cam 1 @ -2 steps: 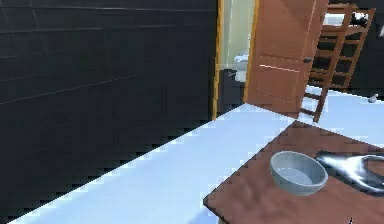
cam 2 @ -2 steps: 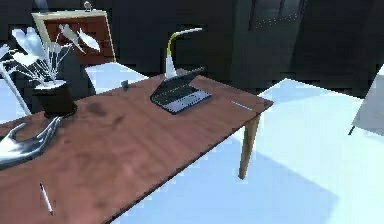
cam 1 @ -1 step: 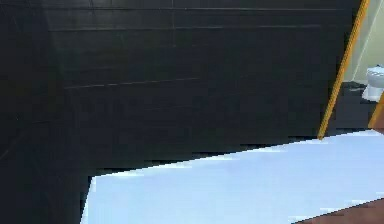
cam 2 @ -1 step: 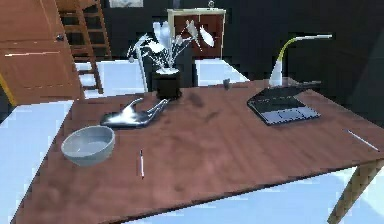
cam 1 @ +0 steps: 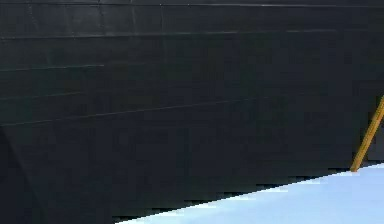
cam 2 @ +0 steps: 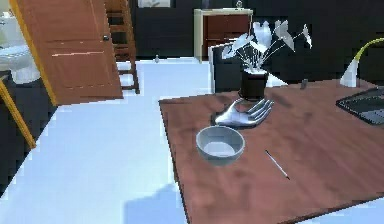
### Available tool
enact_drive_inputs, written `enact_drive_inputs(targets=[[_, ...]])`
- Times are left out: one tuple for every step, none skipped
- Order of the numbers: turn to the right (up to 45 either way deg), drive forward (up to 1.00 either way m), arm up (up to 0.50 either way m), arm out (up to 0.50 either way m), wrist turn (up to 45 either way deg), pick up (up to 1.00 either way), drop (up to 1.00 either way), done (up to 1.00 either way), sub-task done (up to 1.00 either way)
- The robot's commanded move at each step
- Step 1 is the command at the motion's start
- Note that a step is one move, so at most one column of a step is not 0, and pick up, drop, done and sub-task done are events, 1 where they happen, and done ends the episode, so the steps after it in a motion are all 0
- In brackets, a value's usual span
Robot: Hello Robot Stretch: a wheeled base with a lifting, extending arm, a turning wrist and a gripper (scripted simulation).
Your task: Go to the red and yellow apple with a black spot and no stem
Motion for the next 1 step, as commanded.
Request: enact_drive_inputs(targets=[[-12.0, 0.00, 0.00, 0.00, 0.0, 0.00, 0.00, 0.00, 0.00]])
